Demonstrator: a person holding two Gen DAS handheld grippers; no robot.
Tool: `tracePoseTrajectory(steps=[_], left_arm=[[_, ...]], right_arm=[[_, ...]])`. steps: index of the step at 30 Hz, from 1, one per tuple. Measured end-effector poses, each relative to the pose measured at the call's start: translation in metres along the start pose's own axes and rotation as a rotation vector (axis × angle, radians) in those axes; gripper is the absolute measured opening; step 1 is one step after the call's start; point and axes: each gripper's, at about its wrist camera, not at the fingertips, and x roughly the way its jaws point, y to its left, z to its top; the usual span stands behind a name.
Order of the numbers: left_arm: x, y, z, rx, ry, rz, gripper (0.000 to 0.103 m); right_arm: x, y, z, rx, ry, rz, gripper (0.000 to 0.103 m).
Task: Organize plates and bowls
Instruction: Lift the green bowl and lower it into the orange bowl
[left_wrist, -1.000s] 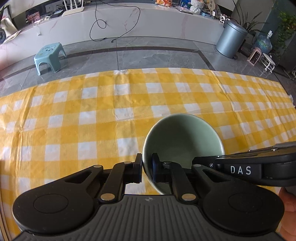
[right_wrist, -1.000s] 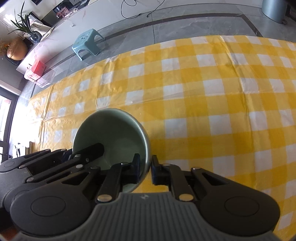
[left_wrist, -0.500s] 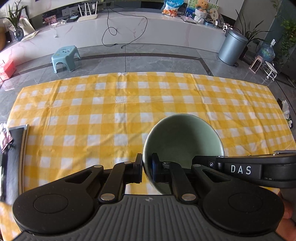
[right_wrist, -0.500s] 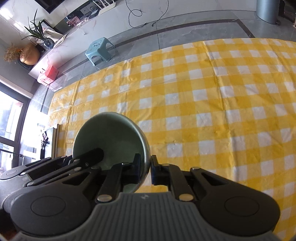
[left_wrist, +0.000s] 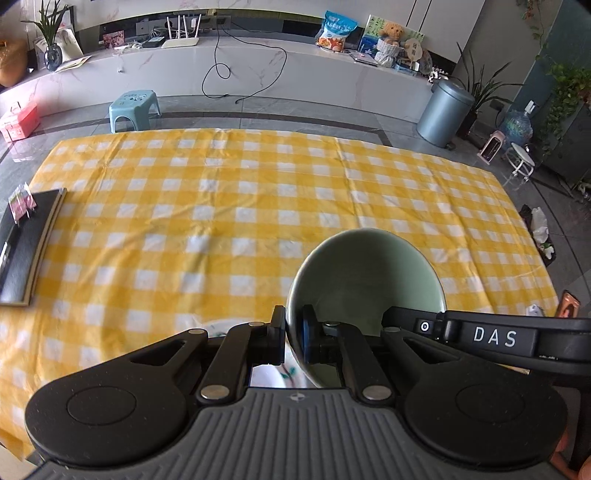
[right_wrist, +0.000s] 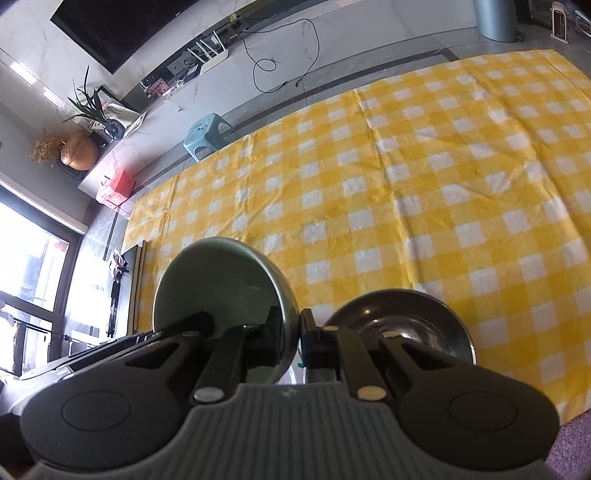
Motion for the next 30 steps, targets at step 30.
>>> tracePoseTrajectory(steps=[30], left_arm=[[0.039, -0.057, -0.060, 0.123, 0.102, -0.033, 0.009]], right_arm=[[-0.003, -0.092, -0.049, 0.125, -0.012, -0.089, 0.006]])
